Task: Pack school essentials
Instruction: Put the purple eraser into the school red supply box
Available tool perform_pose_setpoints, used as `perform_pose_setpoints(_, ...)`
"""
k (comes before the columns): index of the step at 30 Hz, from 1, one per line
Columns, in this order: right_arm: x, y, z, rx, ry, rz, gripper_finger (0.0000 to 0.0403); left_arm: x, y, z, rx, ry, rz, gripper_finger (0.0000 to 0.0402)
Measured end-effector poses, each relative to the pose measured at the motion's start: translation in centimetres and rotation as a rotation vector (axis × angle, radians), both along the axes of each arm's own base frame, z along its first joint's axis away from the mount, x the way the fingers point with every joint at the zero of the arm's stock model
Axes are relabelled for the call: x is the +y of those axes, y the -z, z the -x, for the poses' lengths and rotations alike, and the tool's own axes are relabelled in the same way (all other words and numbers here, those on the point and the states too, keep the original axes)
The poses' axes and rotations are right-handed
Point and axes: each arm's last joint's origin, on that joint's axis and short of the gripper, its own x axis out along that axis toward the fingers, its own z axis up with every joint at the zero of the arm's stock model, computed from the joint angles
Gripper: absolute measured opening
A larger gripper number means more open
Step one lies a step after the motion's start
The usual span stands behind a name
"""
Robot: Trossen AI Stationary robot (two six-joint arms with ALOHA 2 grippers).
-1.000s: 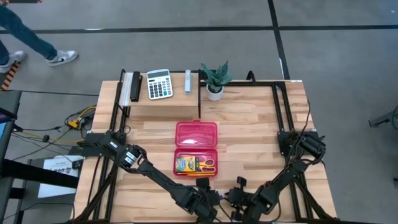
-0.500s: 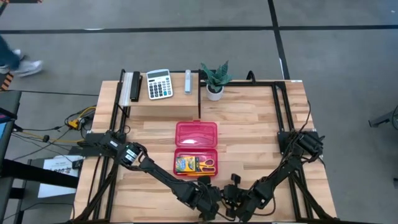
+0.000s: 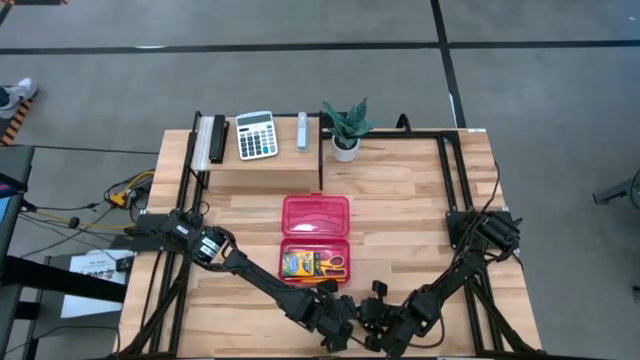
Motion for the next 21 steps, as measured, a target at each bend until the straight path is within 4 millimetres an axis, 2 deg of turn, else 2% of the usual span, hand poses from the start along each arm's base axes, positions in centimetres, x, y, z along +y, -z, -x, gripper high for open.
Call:
perform_pose_setpoints(12, 1.3, -0.1, 1.3, 0.002, -0.049, -0.013, 0.0107, -0.5, -2.5, -0.5, -0.014, 0.025, -0.097, 0.0003)
perform_pose_setpoints(21, 1.2, -0.1, 1.1, -0.003, -0.039, -0.014, 0.0107, -0.4, -2.7, -0.6, -0.024, 0.017, -0.12, 0.0002)
